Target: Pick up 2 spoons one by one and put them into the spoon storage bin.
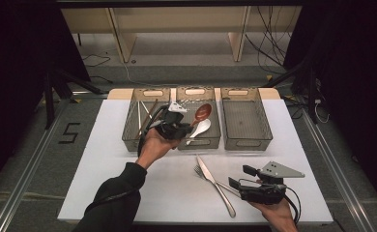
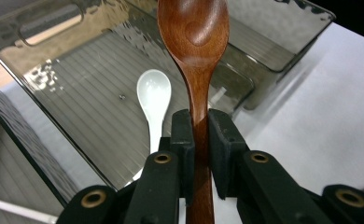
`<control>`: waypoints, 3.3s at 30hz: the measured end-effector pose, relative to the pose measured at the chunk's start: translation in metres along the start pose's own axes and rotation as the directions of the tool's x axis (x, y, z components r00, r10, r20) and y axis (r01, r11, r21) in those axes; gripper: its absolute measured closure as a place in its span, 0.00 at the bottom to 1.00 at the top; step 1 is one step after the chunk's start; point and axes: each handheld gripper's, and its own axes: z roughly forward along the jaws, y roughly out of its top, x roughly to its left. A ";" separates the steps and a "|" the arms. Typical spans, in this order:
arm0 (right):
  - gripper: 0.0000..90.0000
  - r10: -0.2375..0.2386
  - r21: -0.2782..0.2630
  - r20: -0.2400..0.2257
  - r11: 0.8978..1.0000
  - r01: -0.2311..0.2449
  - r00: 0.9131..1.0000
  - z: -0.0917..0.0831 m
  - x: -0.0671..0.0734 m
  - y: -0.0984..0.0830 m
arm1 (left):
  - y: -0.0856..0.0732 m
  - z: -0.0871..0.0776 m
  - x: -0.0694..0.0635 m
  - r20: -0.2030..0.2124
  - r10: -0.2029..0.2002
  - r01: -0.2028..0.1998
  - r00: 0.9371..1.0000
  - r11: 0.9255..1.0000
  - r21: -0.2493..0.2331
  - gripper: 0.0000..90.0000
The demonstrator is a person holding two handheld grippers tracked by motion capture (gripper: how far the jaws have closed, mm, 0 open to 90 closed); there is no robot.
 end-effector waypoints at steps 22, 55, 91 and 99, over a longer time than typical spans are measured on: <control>0.31 0.000 -0.001 -0.002 1.000 0.000 1.000 0.000 -0.001 0.000 | 0.030 0.024 0.022 -0.054 -0.031 0.030 0.998 0.999 -0.021 0.89; 0.31 0.001 0.001 -0.007 1.000 -0.001 1.000 0.000 -0.001 0.000 | 0.037 0.057 0.041 -0.106 -0.077 0.078 0.991 0.997 0.012 0.89; 0.31 0.008 -0.004 -0.008 1.000 -0.008 1.000 -0.001 -0.002 0.000 | 0.029 0.077 0.043 -0.101 -0.121 0.128 0.988 0.989 0.069 0.89; 0.31 0.009 -0.003 -0.008 1.000 -0.009 1.000 -0.001 -0.002 0.000 | 0.029 0.080 0.043 -0.102 -0.137 0.146 0.985 0.986 0.079 0.88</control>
